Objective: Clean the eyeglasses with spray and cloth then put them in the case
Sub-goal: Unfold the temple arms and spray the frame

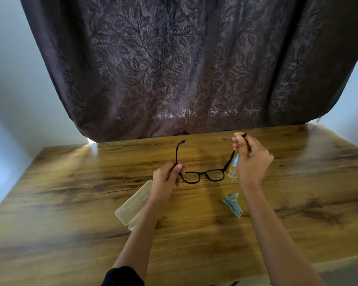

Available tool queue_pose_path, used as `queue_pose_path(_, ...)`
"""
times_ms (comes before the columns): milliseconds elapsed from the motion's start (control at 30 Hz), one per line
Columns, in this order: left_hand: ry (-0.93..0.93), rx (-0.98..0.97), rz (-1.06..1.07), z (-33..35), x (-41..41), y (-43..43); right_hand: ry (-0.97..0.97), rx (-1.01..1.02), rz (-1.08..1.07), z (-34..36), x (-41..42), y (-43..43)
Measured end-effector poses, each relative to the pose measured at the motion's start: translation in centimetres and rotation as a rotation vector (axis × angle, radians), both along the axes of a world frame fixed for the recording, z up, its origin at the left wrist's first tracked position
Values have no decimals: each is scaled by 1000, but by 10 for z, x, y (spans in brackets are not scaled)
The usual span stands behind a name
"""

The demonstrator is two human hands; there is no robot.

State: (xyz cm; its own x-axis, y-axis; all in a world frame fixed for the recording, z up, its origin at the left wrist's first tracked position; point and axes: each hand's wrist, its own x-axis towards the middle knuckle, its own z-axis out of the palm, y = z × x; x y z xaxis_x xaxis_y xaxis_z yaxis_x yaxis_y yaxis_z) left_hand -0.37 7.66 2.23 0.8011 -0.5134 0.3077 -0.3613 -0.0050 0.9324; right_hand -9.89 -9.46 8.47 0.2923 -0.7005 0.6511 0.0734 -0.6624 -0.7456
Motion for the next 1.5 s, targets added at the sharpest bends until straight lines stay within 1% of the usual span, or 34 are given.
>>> queue_pose_path(67,-8,-1,26,0,1,-2,2,19,2,0,0,0)
queue_pose_path(200,-11,0,70,-1,1,-4,-60,46,40,0,-3,-1)
queue_pose_path(433,-116,108,147,-5,1,-10,-128,73,64,2,-1,-5)
queue_pose_path(567,-110,140,214,-7,5,-16,-134,75,72,1,1,-8)
queue_pose_path(633,-110,187,255,-9,8,-18,-133,73,79,0,2,-10)
queue_pose_path(767,-182,341,285,-11,12,-23,-134,94,103,-2,6,-14)
queue_pose_path(900,-205,436,354,-7,13,-32,-136,134,186,-4,10,-20)
queue_pose_path(1000,-199,471,430,-7,17,-40,-69,123,228,-3,10,-26)
queue_pose_path(1067,-191,467,477,-10,21,-43,-6,77,217,-4,8,-34)
queue_pose_path(1167,-165,458,519,-12,23,-49,17,67,120,-13,5,-50)
queue_pose_path(1267,-160,461,532,-12,21,-55,22,130,5,-31,-1,-64)
queue_pose_path(1367,-147,458,544,-12,18,-61,184,252,0,-57,-7,-74)
queue_pose_path(1500,-138,456,550,-12,15,-68,519,288,75,-85,-9,-75)
